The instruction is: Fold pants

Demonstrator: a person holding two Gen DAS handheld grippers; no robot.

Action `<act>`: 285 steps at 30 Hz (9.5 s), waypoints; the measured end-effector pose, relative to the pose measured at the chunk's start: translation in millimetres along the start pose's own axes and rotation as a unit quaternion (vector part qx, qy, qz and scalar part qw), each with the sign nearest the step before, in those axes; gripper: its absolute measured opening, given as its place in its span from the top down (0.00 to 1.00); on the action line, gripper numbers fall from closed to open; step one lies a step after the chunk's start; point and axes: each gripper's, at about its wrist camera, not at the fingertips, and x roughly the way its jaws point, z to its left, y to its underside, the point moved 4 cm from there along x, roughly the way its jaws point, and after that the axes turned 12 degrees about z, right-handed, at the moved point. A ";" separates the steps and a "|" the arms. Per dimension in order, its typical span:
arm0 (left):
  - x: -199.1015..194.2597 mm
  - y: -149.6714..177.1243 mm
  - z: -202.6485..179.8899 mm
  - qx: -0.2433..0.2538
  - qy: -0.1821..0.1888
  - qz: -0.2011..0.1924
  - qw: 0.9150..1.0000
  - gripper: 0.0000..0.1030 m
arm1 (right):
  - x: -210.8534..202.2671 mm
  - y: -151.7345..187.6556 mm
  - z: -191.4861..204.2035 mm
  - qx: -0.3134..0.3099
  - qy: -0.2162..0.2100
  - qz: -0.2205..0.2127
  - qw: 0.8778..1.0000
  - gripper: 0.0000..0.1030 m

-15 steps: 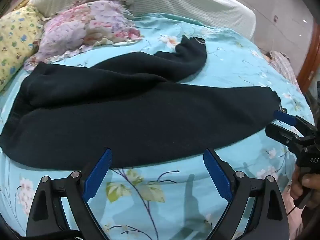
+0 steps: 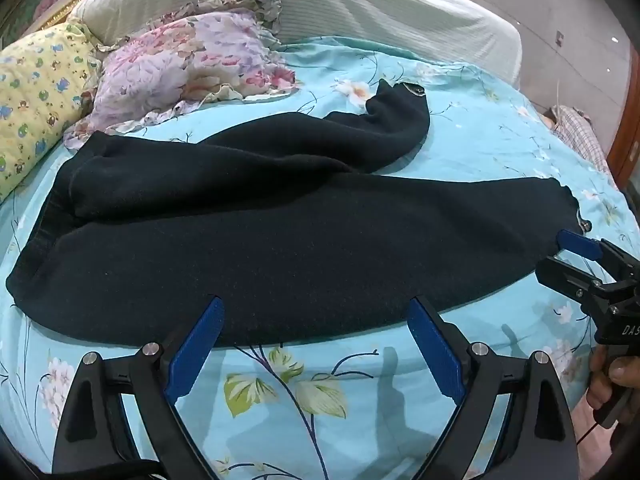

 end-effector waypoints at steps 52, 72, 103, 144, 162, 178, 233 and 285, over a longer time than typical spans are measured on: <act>2.9 1.2 4.2 0.000 0.016 -0.002 1.000 0.09 | 3.5 0.5 20.1 -0.006 -0.035 -0.001 0.999 0.00; 3.9 -0.8 5.2 0.004 0.024 0.001 1.000 0.09 | 0.2 -1.9 20.4 0.001 -0.039 -0.004 0.999 0.00; 4.2 -64.9 -8.7 0.047 0.009 -0.018 0.999 0.09 | -1.6 -66.1 -20.5 0.039 0.049 0.002 0.998 0.00; 134.9 -185.1 -54.3 0.166 -0.001 0.072 0.984 0.85 | 161.6 -254.7 -160.3 0.266 -0.084 0.076 0.957 0.93; 28.3 -138.7 -50.0 0.166 0.087 0.028 0.982 0.91 | -4.9 -168.7 -126.5 0.269 -0.082 -0.004 0.960 0.94; 8.3 -73.7 -75.6 0.208 0.091 0.031 0.973 0.90 | -51.6 -51.0 -125.5 0.325 -0.041 0.002 0.945 0.94; -17.9 -107.4 172.7 -0.175 -0.034 0.055 0.982 0.29 | 4.2 -61.6 119.3 0.022 -0.173 0.074 0.982 0.38; -23.7 28.2 281.8 -0.378 0.117 -0.012 0.918 0.95 | 64.6 -52.5 281.0 -0.275 -0.149 0.118 0.942 0.94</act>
